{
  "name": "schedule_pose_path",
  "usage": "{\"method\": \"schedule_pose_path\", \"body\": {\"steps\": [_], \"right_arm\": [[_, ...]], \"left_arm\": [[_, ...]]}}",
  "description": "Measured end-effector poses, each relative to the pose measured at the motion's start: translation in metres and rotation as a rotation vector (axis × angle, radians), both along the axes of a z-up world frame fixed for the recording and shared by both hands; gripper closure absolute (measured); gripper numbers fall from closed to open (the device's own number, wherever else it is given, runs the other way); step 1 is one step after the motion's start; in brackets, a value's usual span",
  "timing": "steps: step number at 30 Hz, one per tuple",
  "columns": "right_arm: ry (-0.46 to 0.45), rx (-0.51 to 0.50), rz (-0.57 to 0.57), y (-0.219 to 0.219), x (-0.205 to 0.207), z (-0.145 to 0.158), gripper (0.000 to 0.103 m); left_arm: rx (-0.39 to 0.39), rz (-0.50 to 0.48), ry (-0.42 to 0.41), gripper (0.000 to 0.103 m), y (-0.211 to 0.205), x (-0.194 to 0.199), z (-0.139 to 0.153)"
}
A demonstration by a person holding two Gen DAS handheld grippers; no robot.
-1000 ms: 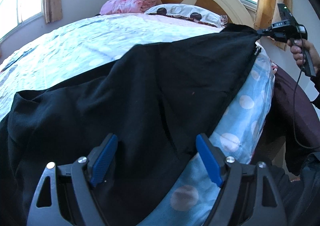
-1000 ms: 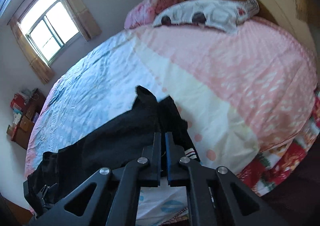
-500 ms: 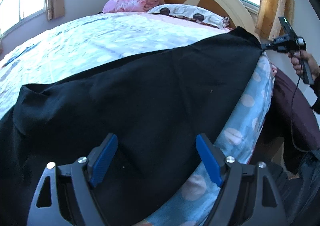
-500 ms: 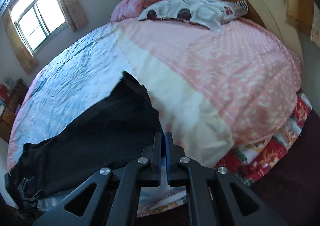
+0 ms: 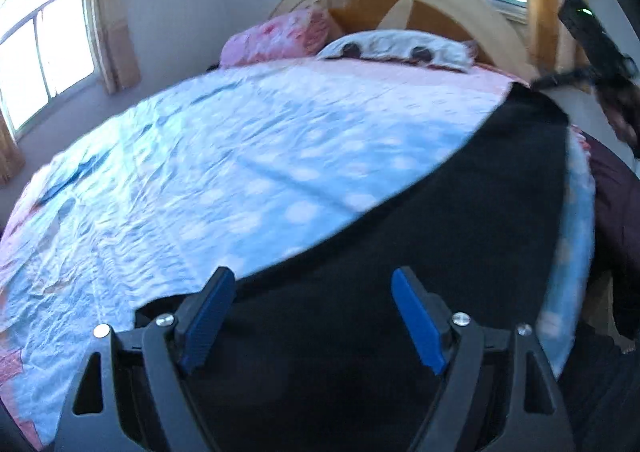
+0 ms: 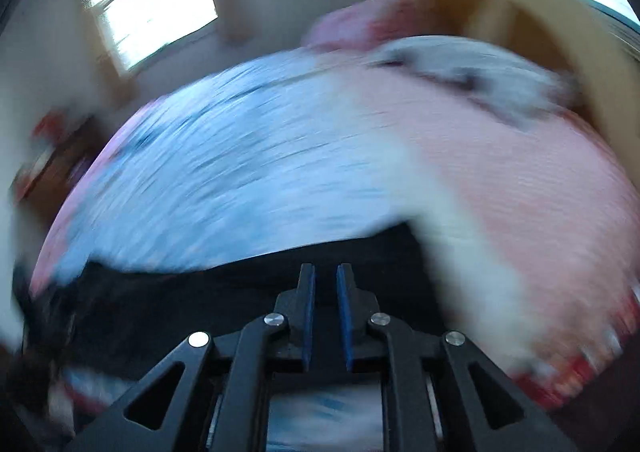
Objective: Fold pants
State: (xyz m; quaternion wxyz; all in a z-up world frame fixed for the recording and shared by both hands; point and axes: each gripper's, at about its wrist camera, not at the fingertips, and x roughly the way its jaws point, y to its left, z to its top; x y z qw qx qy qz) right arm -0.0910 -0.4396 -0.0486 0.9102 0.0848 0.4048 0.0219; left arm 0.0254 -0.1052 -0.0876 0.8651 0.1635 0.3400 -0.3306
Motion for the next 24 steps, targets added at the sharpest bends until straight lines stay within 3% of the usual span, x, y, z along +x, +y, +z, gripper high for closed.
{"method": "schedule_pose_path", "body": {"steps": [3, 5, 10, 13, 16, 17, 18, 20, 22, 24], "right_arm": [[0.058, 0.059, 0.237, 0.071, 0.047, -0.023, 0.091], [0.099, 0.002, 0.352, 0.116, 0.075, -0.039, 0.091], [0.195, -0.022, 0.536, 0.165, 0.119, -0.068, 0.091], [0.241, -0.004, 0.598, 0.177, 0.133, -0.077, 0.091], [0.253, -0.059, 0.635, 0.184, 0.137, -0.083, 0.090], [0.265, -0.068, 0.639, 0.186, 0.137, -0.085, 0.087], [0.276, -0.067, 0.639, 0.185, 0.139, -0.085, 0.071], [0.280, -0.058, 0.646, 0.184, 0.138, -0.087, 0.056], [0.277, -0.083, 0.661, 0.184, 0.137, -0.087, 0.056], [0.282, -0.120, 0.641, 0.185, 0.139, -0.089, 0.056]], "left_arm": [[0.047, 0.000, 0.048, 0.021, 0.007, 0.026, -0.012], [0.084, -0.035, 0.085, 0.034, 0.007, 0.033, -0.022], [0.144, -0.120, 0.105, 0.036, 0.007, 0.038, -0.038], [0.144, -0.120, 0.098, 0.033, 0.011, 0.042, -0.037], [0.130, -0.124, 0.117, 0.032, 0.013, 0.044, -0.037], [0.122, -0.136, 0.124, 0.032, 0.013, 0.044, -0.038], [0.119, -0.144, 0.128, 0.032, 0.013, 0.043, -0.039], [0.112, -0.147, 0.129, 0.032, 0.014, 0.045, -0.039], [0.110, -0.152, 0.132, 0.033, 0.012, 0.046, -0.040], [0.093, -0.161, 0.147, 0.042, 0.011, 0.048, -0.040]]}}
